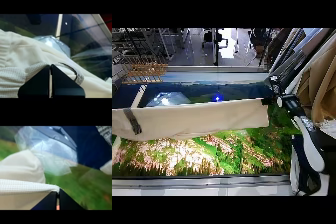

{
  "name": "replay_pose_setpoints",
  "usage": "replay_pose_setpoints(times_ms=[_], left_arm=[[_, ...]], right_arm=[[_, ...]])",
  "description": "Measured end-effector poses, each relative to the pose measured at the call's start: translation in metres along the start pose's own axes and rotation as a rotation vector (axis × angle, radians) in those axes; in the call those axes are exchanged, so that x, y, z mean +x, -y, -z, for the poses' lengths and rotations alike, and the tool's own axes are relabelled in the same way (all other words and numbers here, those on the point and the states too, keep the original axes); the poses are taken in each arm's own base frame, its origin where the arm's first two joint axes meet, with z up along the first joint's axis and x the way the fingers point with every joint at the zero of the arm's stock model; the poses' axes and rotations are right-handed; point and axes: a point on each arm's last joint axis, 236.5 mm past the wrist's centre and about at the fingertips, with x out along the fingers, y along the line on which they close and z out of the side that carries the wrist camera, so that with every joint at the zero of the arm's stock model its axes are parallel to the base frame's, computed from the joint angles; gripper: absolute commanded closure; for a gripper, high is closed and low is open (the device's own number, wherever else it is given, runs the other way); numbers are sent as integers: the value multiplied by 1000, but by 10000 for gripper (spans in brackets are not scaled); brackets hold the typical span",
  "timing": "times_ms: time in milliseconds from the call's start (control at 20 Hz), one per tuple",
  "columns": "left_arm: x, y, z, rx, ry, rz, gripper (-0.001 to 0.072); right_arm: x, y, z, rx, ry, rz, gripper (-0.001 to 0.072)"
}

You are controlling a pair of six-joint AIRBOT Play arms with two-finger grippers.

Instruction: Fold the clothes and pants, and hang the long-sleeved shirts on hangers.

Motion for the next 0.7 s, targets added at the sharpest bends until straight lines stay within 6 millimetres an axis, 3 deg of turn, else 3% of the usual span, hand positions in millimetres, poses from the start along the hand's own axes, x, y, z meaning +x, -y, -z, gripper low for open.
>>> replay_pose_setpoints(times_ms=[50, 100, 150, 300, 450, 700], left_arm=[[17, -3, -2, -3, 16, -16, 377], [33, -6, -6, -8, 40, -35, 111], [46, -8, -7, -8, 51, -48, 68], [65, -5, -4, -8, 55, -58, 69], [56, -5, 12, -15, -23, -47, 70], [10, -43, 87, -91, -357, -227, 70]], right_arm=[[13, -1, -5, 16, 4, -6, 510], [22, 0, -11, 46, 11, -10, 247], [27, 2, -16, 96, 16, -13, 155], [28, 14, -6, 253, -67, -29, 178], [14, 16, 30, 372, -233, -107, 194], [-30, -41, 101, 576, -531, -435, 195]])
